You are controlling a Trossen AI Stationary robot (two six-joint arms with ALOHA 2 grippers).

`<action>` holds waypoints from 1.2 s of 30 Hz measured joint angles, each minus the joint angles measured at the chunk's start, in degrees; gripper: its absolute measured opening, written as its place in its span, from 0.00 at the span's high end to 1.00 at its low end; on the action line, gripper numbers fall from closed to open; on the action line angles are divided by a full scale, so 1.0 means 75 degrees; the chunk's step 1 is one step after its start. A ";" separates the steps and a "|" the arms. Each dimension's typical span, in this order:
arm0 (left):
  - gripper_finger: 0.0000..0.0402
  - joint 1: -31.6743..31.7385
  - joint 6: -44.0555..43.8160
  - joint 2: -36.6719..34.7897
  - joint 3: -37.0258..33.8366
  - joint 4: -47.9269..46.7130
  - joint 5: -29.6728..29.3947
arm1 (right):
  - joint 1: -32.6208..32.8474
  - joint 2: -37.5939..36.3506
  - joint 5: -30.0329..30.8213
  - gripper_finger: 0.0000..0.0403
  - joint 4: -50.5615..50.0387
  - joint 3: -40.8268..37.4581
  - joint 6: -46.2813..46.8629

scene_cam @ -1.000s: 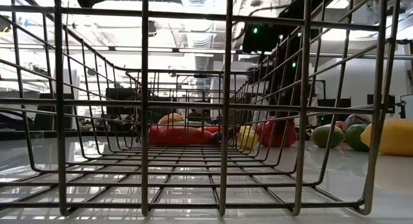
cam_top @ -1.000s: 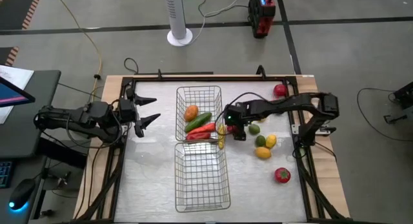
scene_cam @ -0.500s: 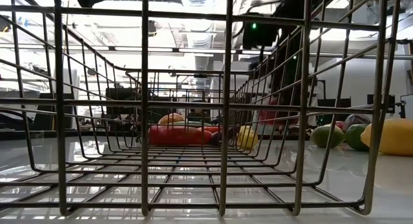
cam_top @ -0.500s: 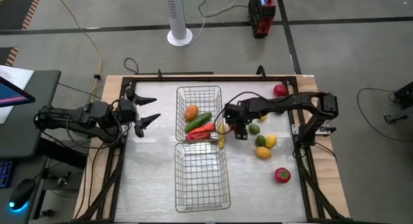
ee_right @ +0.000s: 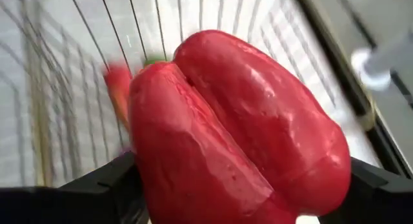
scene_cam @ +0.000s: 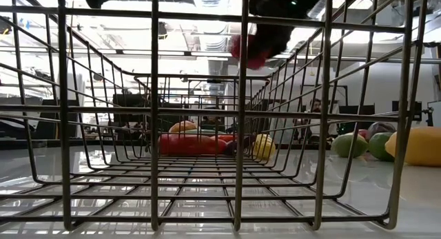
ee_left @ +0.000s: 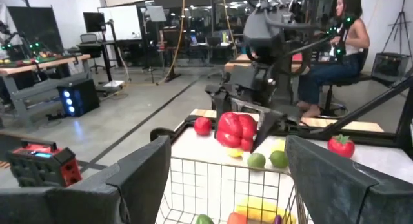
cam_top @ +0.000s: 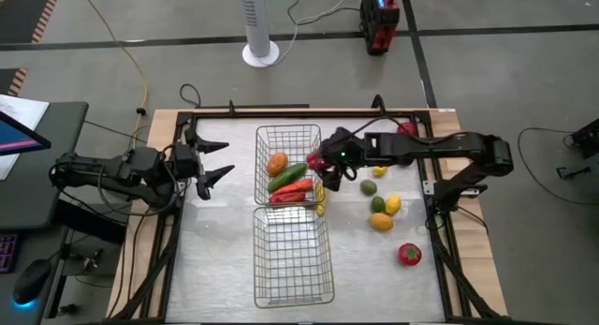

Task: Sort produce into baskets
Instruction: Put the red bell pepper into the top wire basket, then put the lime into the bottom wire basket

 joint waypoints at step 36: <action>0.27 -0.0001 -0.0030 0.0033 0.0000 0.0001 -0.0001 | 0.0500 -0.0254 0.0628 0.06 -0.3347 -0.2502 0.2121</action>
